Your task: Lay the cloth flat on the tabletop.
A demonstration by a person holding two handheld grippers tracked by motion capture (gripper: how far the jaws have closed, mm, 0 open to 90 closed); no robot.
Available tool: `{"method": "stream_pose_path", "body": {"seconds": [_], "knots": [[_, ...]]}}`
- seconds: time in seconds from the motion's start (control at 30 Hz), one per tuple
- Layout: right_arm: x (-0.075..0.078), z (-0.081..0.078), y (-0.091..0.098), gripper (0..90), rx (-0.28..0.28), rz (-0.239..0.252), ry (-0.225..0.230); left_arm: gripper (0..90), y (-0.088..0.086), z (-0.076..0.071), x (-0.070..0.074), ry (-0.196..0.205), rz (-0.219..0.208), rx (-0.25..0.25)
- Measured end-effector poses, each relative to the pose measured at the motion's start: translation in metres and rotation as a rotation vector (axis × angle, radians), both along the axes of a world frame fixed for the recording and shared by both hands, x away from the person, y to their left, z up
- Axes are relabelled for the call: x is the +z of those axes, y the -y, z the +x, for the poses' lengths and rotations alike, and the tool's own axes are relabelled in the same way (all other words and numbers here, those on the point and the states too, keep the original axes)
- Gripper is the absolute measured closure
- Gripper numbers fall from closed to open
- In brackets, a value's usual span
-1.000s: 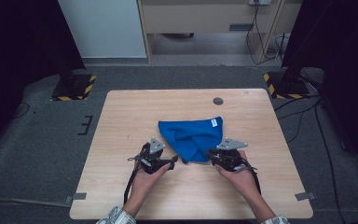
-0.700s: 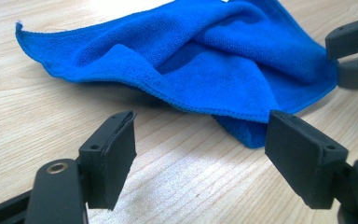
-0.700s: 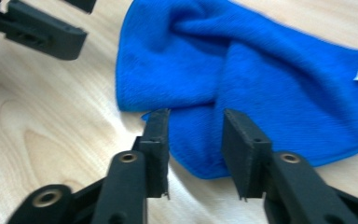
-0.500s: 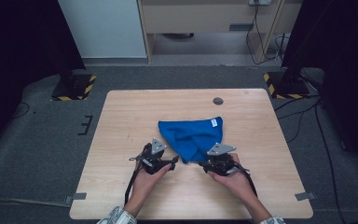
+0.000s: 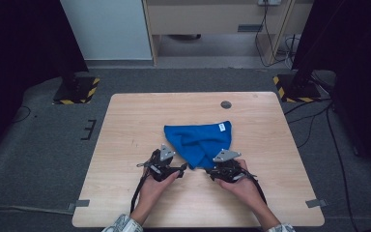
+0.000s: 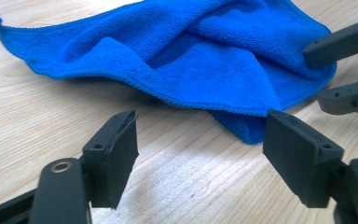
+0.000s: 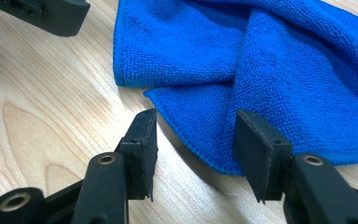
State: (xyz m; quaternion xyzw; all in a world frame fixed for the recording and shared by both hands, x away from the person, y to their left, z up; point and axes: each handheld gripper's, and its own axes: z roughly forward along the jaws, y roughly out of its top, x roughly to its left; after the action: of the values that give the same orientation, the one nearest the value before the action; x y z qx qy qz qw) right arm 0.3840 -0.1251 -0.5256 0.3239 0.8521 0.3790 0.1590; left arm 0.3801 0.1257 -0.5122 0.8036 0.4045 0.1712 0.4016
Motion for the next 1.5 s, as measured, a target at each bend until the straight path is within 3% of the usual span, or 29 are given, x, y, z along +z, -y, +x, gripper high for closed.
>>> {"method": "stream_pose_path", "body": {"seconds": [0.13, 0.3, 0.47, 0.63, 0.77, 0.8, 1.0, 1.13, 1.3, 1.43, 1.5], "knots": [[0.000, 0.000, -0.001, 50.1, 0.007, 0.003, 0.004, 28.0, 0.003, -0.001, 0.000, -0.003, 0.008, -0.019], [0.005, -0.003, -0.007, 58.2, 0.042, 0.039, 0.024, 33.8, 0.008, -0.002, -0.001, 0.001, 0.020, -0.036], [0.001, 0.003, -0.014, 52.7, 0.028, 0.017, 0.009, 36.3, 0.010, -0.003, -0.001, 0.009, 0.022, -0.035], [-0.004, 0.008, -0.015, 54.8, 0.010, 0.003, -0.016, 36.7, 0.011, -0.004, 0.001, 0.017, 0.018, -0.042], [-0.006, 0.009, -0.013, 62.7, 0.000, -0.008, -0.022, 36.6, 0.011, -0.004, 0.001, 0.022, 0.018, -0.040], [-0.006, 0.009, -0.012, 70.2, -0.001, -0.016, -0.011, 36.6, 0.011, -0.005, 0.002, 0.029, 0.013, -0.036], [-0.006, 0.012, -0.008, 86.0, -0.017, -0.012, -0.008, 36.4, 0.012, -0.006, 0.006, 0.048, -0.011, -0.040], [-0.004, 0.012, -0.005, 88.1, -0.019, 0.003, -0.007, 36.6, 0.015, -0.006, 0.011, 0.075, -0.031, -0.053], [0.004, 0.010, -0.003, 88.4, -0.019, 0.033, 0.007, 37.1, 0.019, -0.006, 0.011, 0.081, -0.032, -0.067], [0.009, 0.009, 0.000, 88.6, -0.027, 0.057, 0.016, 37.1, 0.028, -0.004, 0.006, 0.069, -0.011, -0.091], [0.011, 0.010, 0.002, 88.6, -0.030, 0.066, 0.021, 36.7, 0.034, -0.003, 0.003, 0.072, 0.020, -0.100]]}}
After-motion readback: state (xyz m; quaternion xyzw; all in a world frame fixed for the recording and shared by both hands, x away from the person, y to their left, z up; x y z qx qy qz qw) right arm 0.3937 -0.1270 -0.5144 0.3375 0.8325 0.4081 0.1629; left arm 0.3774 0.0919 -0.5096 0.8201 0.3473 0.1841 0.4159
